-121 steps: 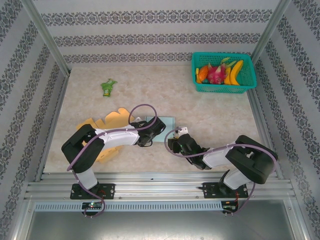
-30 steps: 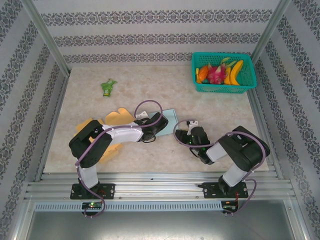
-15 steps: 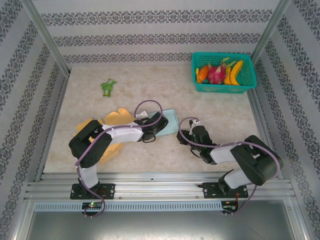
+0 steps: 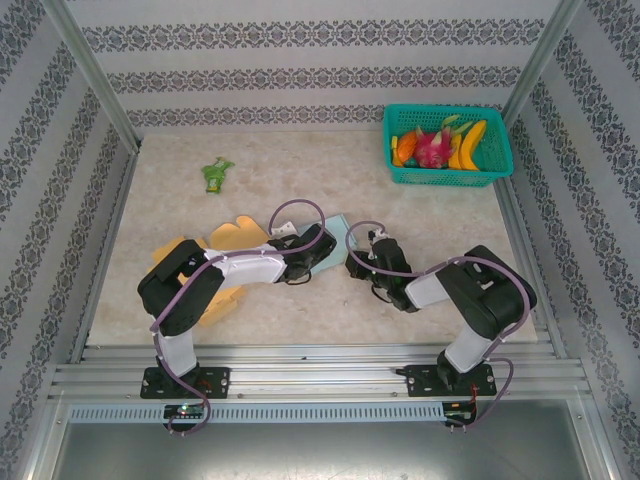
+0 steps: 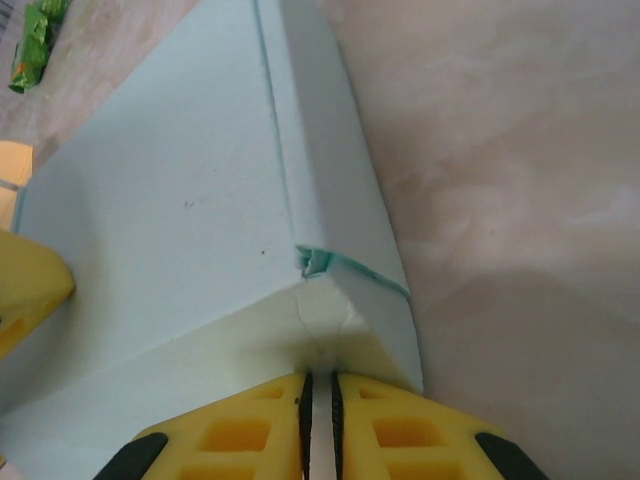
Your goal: Fold the paper box
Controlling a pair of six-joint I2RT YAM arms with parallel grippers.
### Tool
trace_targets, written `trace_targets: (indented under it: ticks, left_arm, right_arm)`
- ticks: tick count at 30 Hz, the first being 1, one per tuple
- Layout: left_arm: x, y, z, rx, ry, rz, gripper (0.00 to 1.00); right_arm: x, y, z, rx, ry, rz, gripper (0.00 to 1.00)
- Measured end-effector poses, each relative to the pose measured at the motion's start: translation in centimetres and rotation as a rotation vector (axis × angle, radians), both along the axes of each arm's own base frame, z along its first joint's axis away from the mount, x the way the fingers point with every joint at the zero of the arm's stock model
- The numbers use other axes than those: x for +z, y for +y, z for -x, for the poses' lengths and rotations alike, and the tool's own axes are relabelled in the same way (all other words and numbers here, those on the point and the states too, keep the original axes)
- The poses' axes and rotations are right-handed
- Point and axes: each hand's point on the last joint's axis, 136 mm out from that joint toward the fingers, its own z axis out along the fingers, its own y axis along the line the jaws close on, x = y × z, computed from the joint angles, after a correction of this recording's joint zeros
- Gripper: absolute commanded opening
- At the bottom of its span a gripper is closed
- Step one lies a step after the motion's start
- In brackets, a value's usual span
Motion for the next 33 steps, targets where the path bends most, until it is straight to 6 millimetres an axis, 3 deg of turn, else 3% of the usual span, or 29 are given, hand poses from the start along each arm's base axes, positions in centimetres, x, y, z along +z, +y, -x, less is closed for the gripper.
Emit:
trace_targets:
  ticks: [7,16,22,28,33]
  left_arm:
    - [0.3,0.1,0.2,-0.032,0.011,-0.003,0.87]
    - [1.0,0.3,3.3,-0.191,0.098,-0.031,0.94]
    - [3.1,0.7,3.9,-0.312,0.070,-0.093,0.94]
    - [5.9,0.5,1.5,-0.457,-0.027,-0.117,0.95]
    - [4.7,1.5,-3.4,-0.532,-0.049,-0.043,0.93]
  right_arm:
    - [0.1,-0.4,-0.8,-0.015,0.000,-0.006,0.15]
    - [-0.1,-2.9,-1.5,-0.039,0.077,-0.086,0.08]
    - [-0.2,-3.4,-1.2,-0.003,0.131,-0.129,0.02]
    - [-0.2,-3.2,-0.7,0.031,0.160,-0.146,0.02]
    - [-0.2,-2.7,-0.5,0.067,0.185,-0.153,0.02]
